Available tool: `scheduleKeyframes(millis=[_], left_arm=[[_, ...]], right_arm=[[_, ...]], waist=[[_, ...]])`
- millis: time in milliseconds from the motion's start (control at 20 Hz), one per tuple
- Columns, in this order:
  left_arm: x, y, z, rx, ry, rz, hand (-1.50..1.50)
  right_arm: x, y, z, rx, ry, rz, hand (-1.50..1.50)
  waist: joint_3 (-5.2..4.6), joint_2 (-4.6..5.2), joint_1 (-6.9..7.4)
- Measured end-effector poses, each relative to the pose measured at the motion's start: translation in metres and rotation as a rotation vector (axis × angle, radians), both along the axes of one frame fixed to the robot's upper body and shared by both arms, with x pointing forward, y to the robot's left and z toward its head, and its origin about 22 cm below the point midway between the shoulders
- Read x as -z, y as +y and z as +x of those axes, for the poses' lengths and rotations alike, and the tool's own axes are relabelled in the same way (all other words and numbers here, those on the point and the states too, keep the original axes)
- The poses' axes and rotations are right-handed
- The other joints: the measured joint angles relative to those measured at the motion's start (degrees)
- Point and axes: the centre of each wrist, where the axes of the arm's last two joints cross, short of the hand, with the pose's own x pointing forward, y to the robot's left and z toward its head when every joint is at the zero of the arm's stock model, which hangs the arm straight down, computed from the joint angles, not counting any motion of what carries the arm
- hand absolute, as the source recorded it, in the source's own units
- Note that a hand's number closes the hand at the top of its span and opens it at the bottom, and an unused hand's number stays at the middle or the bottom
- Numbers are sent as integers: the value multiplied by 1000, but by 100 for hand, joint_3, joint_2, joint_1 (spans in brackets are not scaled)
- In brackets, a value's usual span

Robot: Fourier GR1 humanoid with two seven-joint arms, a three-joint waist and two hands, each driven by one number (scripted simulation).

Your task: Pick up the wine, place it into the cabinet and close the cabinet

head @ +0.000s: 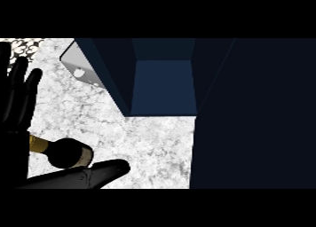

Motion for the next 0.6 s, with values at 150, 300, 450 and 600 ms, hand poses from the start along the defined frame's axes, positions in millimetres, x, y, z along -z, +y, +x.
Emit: scheduleKeyframes(millis=[150, 300, 450, 600], left_arm=[[3, 11, 2, -48, 18, 26, -150], [8, 23, 2, -91, 44, 54, -150], [8, 35, 4, -126, 55, 68, -150], [15, 46, 3, -147, 74, 71, -150]], right_arm=[[-3, 1, 3, 4, -14, 0, -150], [-4, 1, 3, 8, -11, -5, -150], [-3, 2, 1, 1, -5, -5, -150], [-3, 2, 1, 3, -3, -4, -150]], waist=[[-2, 5, 20], [-4, 2, 22], [-4, -2, 7], [-7, 2, 16]])
